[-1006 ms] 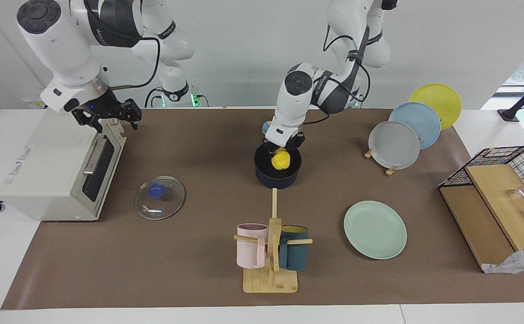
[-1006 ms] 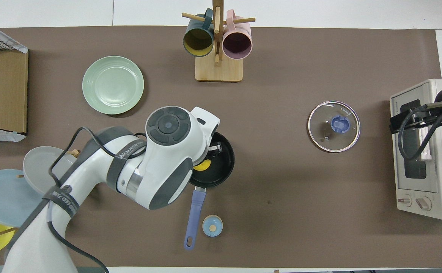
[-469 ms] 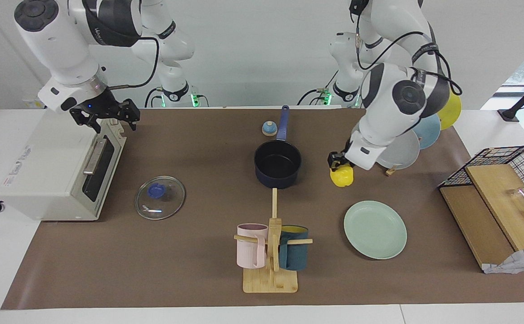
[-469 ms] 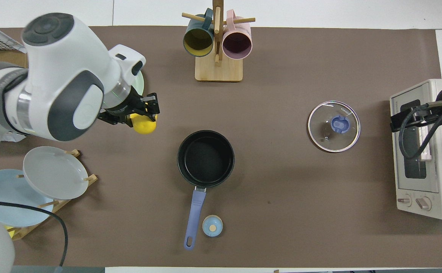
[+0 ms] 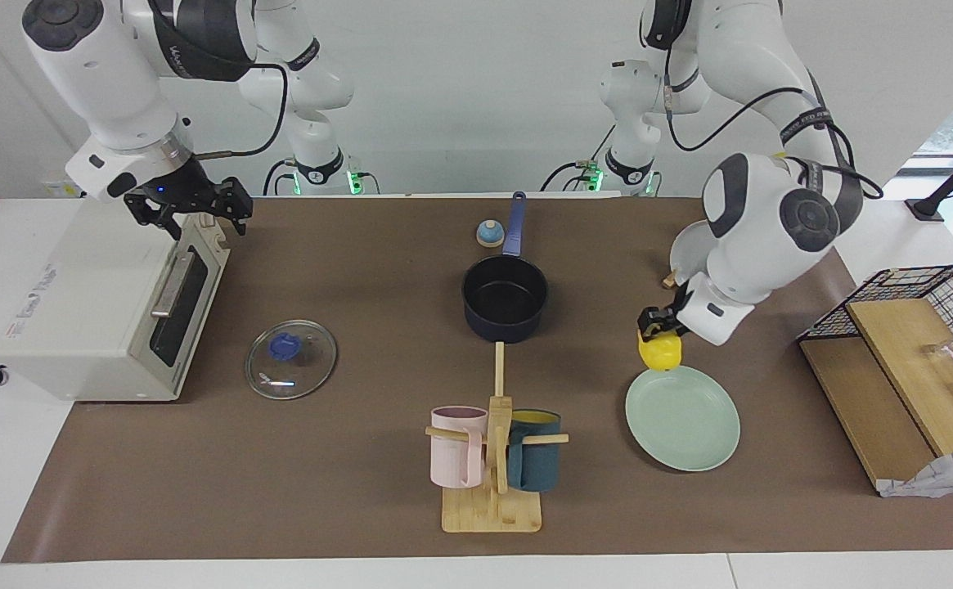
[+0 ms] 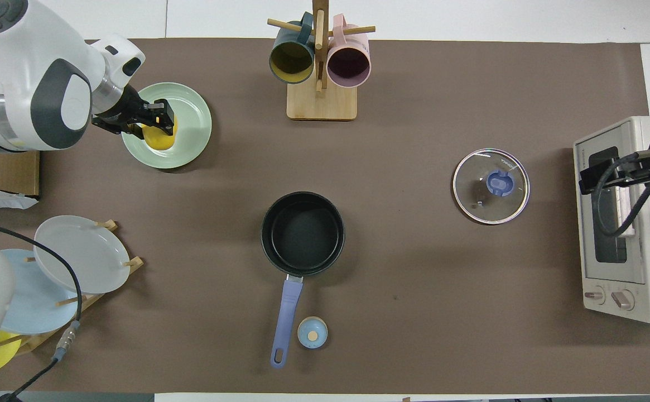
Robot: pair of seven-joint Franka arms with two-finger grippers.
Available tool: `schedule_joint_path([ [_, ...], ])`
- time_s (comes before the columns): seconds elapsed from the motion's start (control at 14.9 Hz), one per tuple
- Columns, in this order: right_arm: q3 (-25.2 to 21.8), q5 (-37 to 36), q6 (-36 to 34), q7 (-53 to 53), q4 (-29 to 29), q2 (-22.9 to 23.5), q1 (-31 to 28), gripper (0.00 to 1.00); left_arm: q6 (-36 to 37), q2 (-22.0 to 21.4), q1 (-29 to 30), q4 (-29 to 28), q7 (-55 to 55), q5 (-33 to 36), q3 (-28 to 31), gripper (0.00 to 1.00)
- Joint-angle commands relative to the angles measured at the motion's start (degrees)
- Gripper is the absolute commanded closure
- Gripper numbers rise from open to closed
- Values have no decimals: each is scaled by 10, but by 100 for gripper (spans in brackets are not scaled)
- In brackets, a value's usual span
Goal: Transfer potato from pot to plate
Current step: 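Lift the potato and carry it to the green plate with the left gripper, then lower the potato onto the plate and open the left gripper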
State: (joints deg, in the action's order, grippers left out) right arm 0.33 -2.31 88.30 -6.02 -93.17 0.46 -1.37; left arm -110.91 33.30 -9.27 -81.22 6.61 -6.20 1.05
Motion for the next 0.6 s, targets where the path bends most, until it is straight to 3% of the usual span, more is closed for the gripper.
schedule_joint_path([
  [0.0, 4, 2, 16, 8, -8, -9, -6, 0, -39, -9, -3, -39, -5, 13, -3, 100],
  [0.34, 8, 2, 15, 8, -8, -13, -4, 0, -84, -26, -6, -96, -5, 12, -2, 100],
  [0.4, 8, 2, 16, 8, -8, -13, -5, 0, -88, -26, -5, -98, -7, 13, -2, 75],
  [0.47, 8, 3, 16, 8, -8, -13, -5, 0, -86, -27, -7, -96, -14, 13, -2, 1],
  [0.54, 9, 3, 16, 7, -8, -13, -4, 0, -81, -27, -7, -87, -15, 13, -1, 0],
])
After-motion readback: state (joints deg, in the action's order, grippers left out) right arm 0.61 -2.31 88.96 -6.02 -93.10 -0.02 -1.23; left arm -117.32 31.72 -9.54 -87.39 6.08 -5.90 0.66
